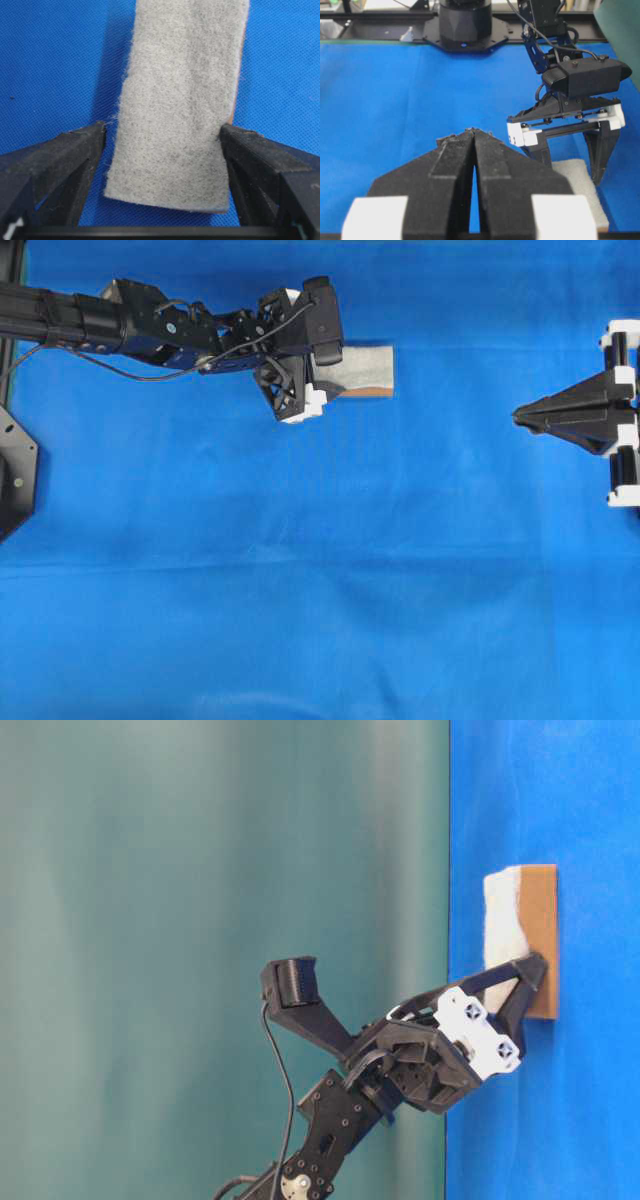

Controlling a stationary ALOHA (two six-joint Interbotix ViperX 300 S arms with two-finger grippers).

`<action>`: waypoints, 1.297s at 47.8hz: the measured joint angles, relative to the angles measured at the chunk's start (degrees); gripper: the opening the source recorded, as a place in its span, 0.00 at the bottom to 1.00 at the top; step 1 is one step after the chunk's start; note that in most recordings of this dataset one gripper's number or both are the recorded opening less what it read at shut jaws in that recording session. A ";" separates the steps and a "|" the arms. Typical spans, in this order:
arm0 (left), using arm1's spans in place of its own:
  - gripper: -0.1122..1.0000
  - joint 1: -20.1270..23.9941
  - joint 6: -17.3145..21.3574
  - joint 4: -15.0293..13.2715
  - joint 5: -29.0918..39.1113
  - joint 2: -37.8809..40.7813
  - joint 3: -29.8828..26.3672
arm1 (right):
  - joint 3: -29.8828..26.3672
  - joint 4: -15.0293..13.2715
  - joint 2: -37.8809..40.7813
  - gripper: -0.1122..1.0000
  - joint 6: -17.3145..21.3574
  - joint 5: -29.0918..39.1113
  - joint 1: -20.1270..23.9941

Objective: Hand over the sponge with the left arm and wipe it with the right arm.
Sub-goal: 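Lift the sponge with the left gripper toward the table centre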

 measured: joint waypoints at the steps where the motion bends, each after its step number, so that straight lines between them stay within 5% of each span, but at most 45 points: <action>1: 0.95 0.00 -0.09 0.00 0.00 -0.09 0.00 | 0.00 0.00 0.09 0.10 0.00 0.00 0.00; 9: 0.89 0.09 -0.09 0.09 2.81 0.00 -0.26 | 0.00 0.00 0.18 0.10 0.00 0.00 0.00; 19: 0.49 -0.18 -0.18 0.00 6.77 0.00 -1.14 | 0.00 0.00 0.26 0.10 0.00 0.00 0.00; 40: 0.43 -1.85 -1.05 0.00 14.85 -9.40 -1.14 | 0.00 0.00 0.26 0.10 0.00 0.00 0.09; 53: 0.39 -7.12 -5.10 -0.53 20.48 -19.16 -1.14 | 0.00 0.00 0.26 0.10 0.00 0.26 0.00; 62: 0.39 -12.48 -12.83 -0.62 21.62 -21.01 -1.14 | -0.09 0.00 0.35 0.10 0.00 1.05 0.00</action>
